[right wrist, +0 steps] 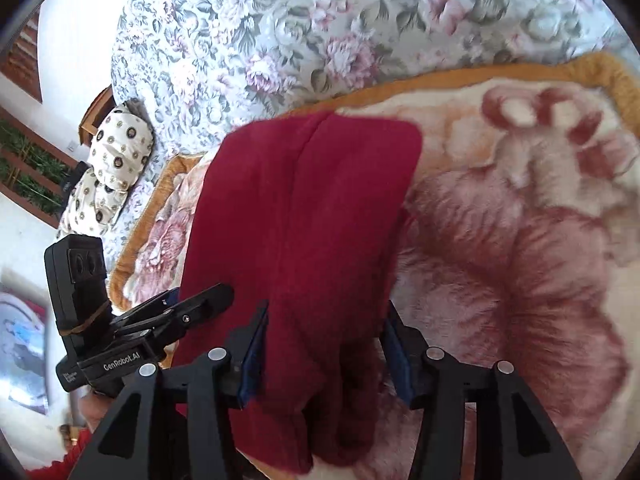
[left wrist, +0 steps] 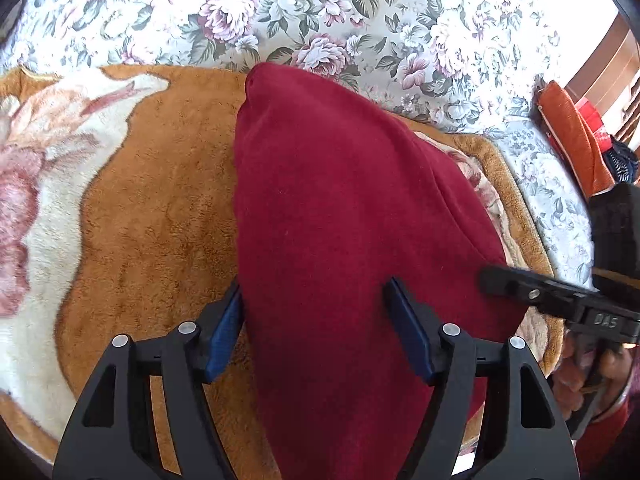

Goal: Fold small clothes

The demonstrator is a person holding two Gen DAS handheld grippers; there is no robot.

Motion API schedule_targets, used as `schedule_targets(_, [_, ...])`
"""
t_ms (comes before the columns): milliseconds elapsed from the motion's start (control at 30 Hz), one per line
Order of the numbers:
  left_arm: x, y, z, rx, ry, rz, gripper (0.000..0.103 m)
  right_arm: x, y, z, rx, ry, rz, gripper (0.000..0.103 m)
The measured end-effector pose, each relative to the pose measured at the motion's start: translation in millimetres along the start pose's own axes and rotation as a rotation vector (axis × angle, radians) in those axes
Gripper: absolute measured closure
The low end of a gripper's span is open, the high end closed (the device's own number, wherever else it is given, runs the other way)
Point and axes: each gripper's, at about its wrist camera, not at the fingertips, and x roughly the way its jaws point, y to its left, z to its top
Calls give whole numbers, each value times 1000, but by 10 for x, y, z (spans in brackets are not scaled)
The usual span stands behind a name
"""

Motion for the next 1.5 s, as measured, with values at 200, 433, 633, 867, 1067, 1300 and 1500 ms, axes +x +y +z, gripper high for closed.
schedule_targets(200, [-165, -86, 24, 46, -65, 136, 33, -323, 504, 59, -204, -92, -93, 60])
schedule_targets(433, [-82, -35, -4, 20, -52, 162, 33, 379, 620, 15, -282, 22, -242, 61])
schedule_targets(633, [-252, -131, -23, 41, -98, 208, 33, 77, 667, 11, -242, -48, -232, 61])
schedule_targets(867, [-533, -273, -90, 49, -189, 251, 32, -273, 872, -121, -250, -174, -376, 61])
schedule_targets(1067, [-732, -342, -169, 73, -262, 305, 32, -389, 875, -226, -190, -239, -402, 60])
schedule_targets(1300, [-828, -365, -205, 73, -296, 322, 32, -414, 817, -287, -108, -254, -384, 58])
schedule_targets(1500, [-827, -402, -226, 83, -300, 330, 32, -376, 810, -324, -94, -243, -384, 57])
